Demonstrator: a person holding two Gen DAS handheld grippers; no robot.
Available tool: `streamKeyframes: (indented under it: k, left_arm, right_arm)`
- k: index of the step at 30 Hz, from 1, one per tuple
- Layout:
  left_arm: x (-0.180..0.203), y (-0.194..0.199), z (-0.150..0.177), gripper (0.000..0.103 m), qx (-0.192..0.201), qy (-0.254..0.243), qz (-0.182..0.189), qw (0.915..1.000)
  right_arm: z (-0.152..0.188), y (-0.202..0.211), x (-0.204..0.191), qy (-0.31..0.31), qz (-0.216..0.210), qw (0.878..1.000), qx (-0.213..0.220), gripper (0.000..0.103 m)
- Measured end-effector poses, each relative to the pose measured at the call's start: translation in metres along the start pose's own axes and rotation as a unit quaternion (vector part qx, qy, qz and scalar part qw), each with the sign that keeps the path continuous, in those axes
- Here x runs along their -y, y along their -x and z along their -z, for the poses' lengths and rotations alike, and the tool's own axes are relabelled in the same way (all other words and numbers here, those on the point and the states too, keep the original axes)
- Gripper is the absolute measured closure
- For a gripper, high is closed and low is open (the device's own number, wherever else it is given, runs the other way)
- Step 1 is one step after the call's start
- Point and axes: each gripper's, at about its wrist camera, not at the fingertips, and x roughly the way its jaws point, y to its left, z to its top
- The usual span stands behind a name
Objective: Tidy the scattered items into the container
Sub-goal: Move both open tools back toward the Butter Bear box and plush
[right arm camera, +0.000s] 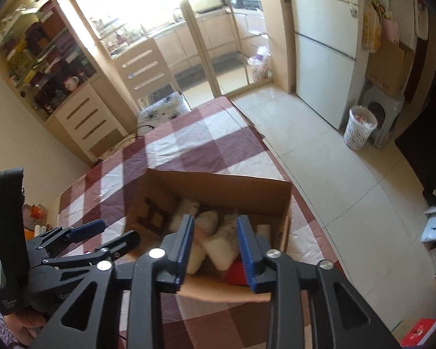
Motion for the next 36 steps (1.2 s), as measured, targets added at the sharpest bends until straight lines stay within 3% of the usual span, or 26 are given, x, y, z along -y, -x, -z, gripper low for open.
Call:
streamKeyframes:
  k: [2, 5, 11, 13, 15, 17, 24, 31, 36]
  left_arm:
    - [-0.013, 0.018, 0.012, 0.027, 0.012, 0.011, -0.004, 0.9999]
    - [-0.031, 0.038, 0.037, 0.027, 0.023, 0.030, -0.013, 0.9992]
    - [-0.084, 0.067, 0.096, 0.027, 0.029, 0.097, -0.047, 0.9937]
    - [-0.104, 0.076, 0.115, 0.027, 0.030, 0.123, -0.058, 0.9903]
    - [-0.124, 0.086, 0.134, 0.027, 0.032, 0.149, -0.070, 0.9858]
    - [-0.146, 0.097, 0.155, 0.027, 0.035, 0.178, -0.086, 0.9796]
    - [-0.209, 0.123, 0.233, 0.027, 0.038, 0.263, -0.125, 0.9560]
    - [-0.258, 0.127, 0.311, 0.027, 0.021, 0.336, -0.146, 0.9302]
    - [-0.279, 0.128, 0.350, 0.027, 0.016, 0.367, -0.154, 0.9171]
  right_arm:
    - [0.006, 0.010, -0.011, 0.007, -0.009, 1.000, 0.004, 0.068]
    - [0.020, 0.018, -0.031, 0.018, -0.020, 1.000, 0.001, 0.057]
    - [0.055, 0.014, -0.073, 0.058, -0.012, 0.998, -0.001, 0.054]
    - [0.068, 0.011, -0.091, 0.085, 0.000, 0.996, 0.004, 0.040]
    - [0.082, 0.007, -0.109, 0.113, 0.001, 0.994, 0.014, 0.036]
    - [0.096, 0.001, -0.129, 0.144, 0.005, 0.989, 0.021, 0.036]
    - [0.147, -0.038, -0.199, 0.220, -0.018, 0.973, -0.067, 0.036]
    - [0.189, -0.069, -0.240, 0.206, -0.083, 0.967, -0.123, 0.036]
    - [0.217, -0.083, -0.266, 0.223, -0.085, 0.961, -0.139, 0.036]
